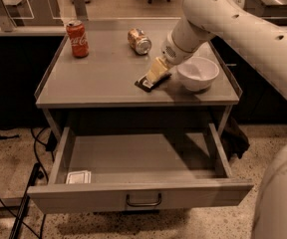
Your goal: Place rxbar chocolate into top drawer
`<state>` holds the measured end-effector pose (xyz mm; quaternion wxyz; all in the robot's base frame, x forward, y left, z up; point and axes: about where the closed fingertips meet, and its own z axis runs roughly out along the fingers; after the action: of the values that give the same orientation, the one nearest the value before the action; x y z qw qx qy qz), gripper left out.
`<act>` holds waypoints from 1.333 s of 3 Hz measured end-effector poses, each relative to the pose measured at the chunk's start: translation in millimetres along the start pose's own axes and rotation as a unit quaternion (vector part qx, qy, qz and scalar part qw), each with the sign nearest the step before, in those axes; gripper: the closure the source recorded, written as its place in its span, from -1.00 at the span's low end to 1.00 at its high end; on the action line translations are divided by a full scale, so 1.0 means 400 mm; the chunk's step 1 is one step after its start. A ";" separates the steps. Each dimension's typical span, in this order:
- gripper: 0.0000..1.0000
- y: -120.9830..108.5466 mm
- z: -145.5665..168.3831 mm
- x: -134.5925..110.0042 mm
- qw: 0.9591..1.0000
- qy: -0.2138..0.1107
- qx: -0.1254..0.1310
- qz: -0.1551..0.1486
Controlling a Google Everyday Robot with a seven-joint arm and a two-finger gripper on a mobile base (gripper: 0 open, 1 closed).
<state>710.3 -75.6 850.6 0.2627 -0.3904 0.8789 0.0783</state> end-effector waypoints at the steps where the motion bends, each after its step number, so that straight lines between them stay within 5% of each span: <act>1: -0.42 -0.006 0.013 -0.003 1.000 0.011 -0.008 0.006; 2: -0.62 -0.007 0.026 -0.002 1.000 0.020 -0.017 0.009; 4: -0.70 -0.005 0.053 0.009 0.999 0.028 -0.026 0.015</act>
Offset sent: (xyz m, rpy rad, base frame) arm 0.0094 0.0005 -0.0079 -0.0015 0.0740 -0.0032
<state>718.3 -72.2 830.8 0.2266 -0.3863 0.8891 0.0940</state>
